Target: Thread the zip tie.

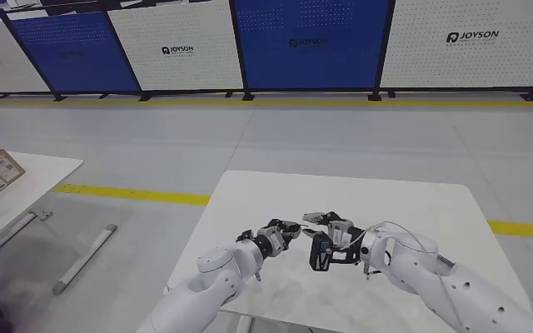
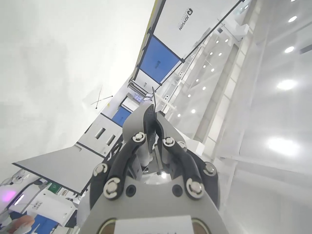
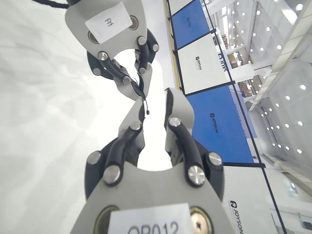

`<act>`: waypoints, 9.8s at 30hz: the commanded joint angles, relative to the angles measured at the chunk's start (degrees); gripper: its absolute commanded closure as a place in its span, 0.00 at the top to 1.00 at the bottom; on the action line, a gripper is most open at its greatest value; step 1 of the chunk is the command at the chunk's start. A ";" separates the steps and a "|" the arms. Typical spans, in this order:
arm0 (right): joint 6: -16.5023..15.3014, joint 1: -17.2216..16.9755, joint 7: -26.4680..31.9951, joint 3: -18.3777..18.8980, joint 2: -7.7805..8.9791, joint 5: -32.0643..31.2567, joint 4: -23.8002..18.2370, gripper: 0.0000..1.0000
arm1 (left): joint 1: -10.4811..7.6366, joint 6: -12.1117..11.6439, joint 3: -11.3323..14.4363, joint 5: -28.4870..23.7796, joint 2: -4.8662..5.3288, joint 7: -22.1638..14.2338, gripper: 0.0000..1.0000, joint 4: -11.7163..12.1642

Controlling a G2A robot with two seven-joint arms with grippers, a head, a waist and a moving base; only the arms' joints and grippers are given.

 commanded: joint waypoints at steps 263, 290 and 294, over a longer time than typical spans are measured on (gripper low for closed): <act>5.13 -8.74 69.81 22.64 -16.11 120.39 34.20 0.00 | 5.08 -23.85 3.41 49.15 -9.43 -9.40 0.00 11.36; 5.13 -8.74 69.81 22.64 -16.11 120.39 34.20 0.00 | 6.29 -22.90 1.84 47.73 -9.62 -13.21 0.13 9.75; 5.13 -8.74 69.81 22.64 -16.11 120.39 34.20 0.00 | 6.29 -22.66 1.86 48.36 -9.68 -13.12 0.22 9.90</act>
